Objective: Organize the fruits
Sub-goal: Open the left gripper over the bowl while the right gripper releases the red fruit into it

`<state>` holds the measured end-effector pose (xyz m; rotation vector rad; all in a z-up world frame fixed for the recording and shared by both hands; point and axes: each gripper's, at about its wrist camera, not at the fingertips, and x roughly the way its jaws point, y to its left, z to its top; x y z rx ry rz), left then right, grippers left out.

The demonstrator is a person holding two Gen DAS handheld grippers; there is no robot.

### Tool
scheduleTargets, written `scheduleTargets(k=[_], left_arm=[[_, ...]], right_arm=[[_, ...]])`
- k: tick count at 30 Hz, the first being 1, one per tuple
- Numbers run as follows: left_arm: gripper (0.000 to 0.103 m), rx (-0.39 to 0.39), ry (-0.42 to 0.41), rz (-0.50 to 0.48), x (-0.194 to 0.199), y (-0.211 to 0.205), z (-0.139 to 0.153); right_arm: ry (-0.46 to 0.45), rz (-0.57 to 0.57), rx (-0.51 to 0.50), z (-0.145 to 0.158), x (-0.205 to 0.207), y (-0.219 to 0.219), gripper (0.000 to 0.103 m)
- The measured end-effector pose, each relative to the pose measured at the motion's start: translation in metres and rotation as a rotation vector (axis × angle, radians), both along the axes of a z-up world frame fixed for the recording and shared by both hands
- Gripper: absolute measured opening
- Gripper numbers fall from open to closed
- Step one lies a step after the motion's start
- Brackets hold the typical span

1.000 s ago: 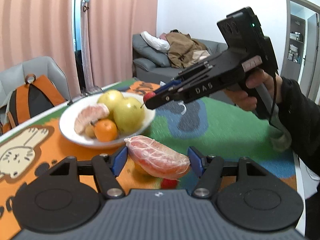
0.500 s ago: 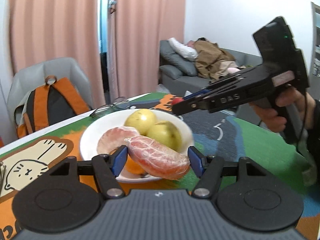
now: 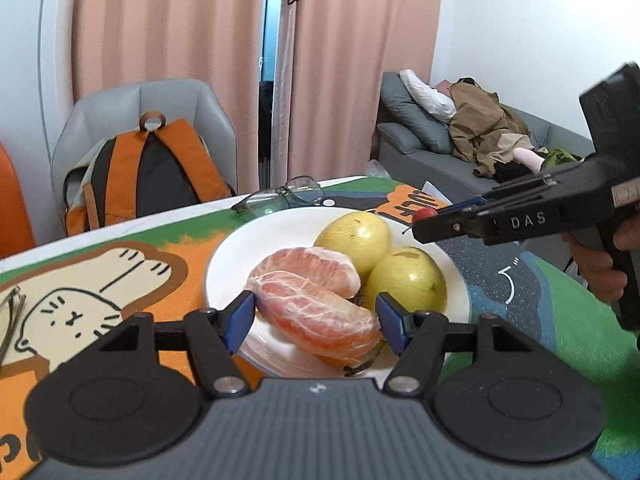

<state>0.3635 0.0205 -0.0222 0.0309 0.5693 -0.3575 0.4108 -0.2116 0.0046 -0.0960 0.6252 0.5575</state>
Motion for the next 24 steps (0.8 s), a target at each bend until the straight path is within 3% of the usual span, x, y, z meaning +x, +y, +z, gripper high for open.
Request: scheduleTargets(k=[10,20,24], left_arm=[[0.065,0.002,0.014,0.012,0.007,-0.001,-0.003],[0.065,-0.017,0.031,0.03,0.014,0.002,-0.007],[0.07,-0.034,0.026,0.039,0.015,0.003,-0.003]], right_arm=[[0.008,-0.02,-0.011,-0.005,0.004,0.001,0.027],[-0.011,0.03,-0.006,0.002,-0.012,0.002,0.033],[-0.019,0.04,-0.021,0.003,-0.017,0.004,0.036]])
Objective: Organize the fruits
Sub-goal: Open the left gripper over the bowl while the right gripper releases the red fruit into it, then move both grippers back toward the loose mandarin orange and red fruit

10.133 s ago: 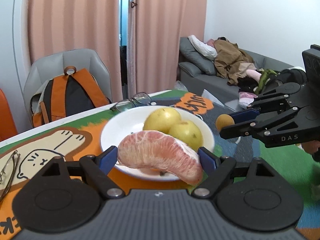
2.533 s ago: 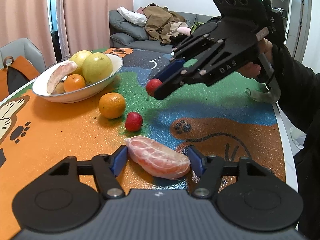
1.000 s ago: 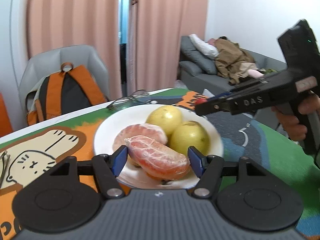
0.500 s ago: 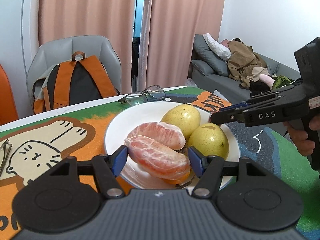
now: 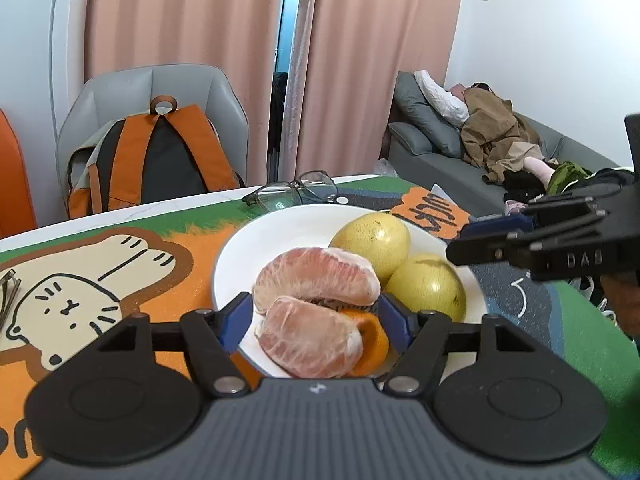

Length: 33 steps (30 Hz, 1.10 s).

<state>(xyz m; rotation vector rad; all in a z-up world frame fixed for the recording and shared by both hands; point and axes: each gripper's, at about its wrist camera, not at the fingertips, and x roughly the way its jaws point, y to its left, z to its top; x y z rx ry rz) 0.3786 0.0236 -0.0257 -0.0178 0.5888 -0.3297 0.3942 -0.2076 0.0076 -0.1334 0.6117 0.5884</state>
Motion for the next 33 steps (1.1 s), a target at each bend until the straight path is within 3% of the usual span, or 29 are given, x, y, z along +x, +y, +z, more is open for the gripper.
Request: scheduleTargets(k=[5,9,12,16,18,29,33], left_arm=[[0.079,0.022,-0.018,-0.017,-0.006,-0.002,0.005],[0.088,0.018,-0.04,-0.042,-0.017,-0.002,0.01],[0.091,0.029,-0.054,-0.092,-0.03,-0.004,0.013],[0.095,0.032,-0.065,-0.153,-0.051,-0.007,0.015],[0.095,0.031,-0.069,-0.177,-0.061,-0.007,0.014],[0.096,0.02,-0.026,-0.319,-0.104,-0.007,0.006],[0.096,0.03,-0.014,-0.366,-0.116,-0.01,0.001]], right_arm=[[-0.009,0.014,0.0,0.002,-0.008,-0.002,0.041],[-0.035,0.026,0.014,0.006,-0.019,-0.005,0.061],[-0.049,0.042,0.027,0.011,-0.029,-0.008,0.072],[-0.067,0.079,0.061,0.016,-0.044,-0.011,0.096],[-0.069,0.108,0.079,0.019,-0.053,-0.01,0.101],[-0.048,0.252,0.064,0.016,-0.091,0.005,0.103],[-0.018,0.304,0.04,0.009,-0.1,0.011,0.095]])
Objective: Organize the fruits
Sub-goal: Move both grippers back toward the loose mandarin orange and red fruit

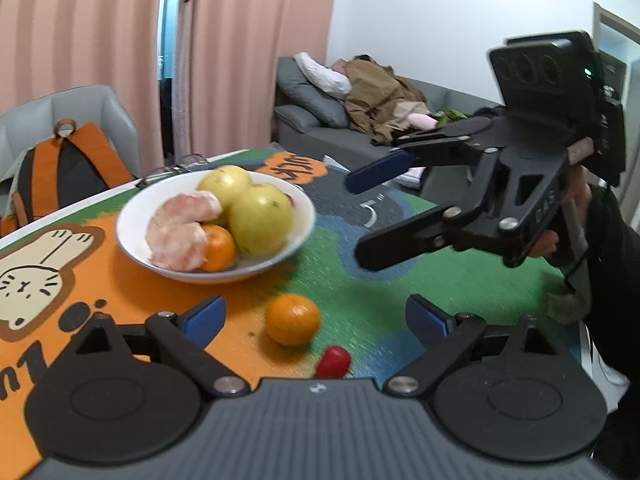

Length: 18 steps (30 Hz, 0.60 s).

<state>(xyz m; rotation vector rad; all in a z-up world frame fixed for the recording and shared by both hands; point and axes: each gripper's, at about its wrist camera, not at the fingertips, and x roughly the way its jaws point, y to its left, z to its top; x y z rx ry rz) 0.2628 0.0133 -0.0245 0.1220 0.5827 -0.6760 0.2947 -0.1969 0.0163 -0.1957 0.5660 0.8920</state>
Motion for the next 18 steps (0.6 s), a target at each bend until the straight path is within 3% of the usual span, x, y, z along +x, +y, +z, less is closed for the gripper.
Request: scheduleTargets(k=[14,18], left_arm=[[0.093,0.036,0.056,-0.031,-0.006,-0.013,-0.029],[0.086,0.034,0.062,-0.034,-0.005,-0.015,-0.033]], right_arm=[[0.058,0.048,-0.062,-0.023,-0.003,0.015,0.071],[0.073,0.039,-0.06,-0.028,0.0,0.013,0.069]])
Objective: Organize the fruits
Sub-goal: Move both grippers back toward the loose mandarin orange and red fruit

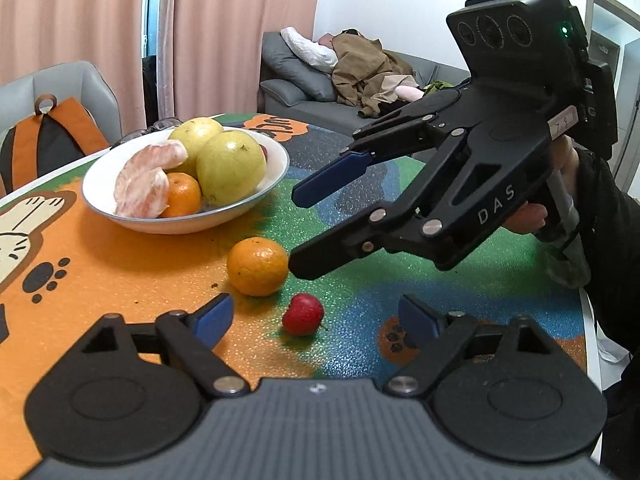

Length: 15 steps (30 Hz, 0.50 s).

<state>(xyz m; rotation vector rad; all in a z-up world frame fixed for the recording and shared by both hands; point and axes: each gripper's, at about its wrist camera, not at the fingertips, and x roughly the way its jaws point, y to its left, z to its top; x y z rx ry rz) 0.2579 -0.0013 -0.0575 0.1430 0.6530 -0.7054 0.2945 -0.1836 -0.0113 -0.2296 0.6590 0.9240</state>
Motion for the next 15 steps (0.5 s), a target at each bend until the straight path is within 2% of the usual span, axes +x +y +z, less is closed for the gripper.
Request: scheduleTargets(k=[6,12,15], left_arm=[[0.066,0.001,0.013,0.026,0.0054,-0.0007,-0.0067],[0.056,0.002,0.013,0.014,0.0031,-0.004,-0.0106],[0.051,0.0,0.015,0.016,0.0044,-0.0029,-0.0101]], right_arm=[[0.001,-0.012,0.011,-0.0005,0.0,-0.0056,0.069],[0.009,-0.023,0.013,-0.004,0.0037,-0.0067,0.069],[0.01,-0.019,0.014,-0.0063,0.0039,-0.0045,0.066]])
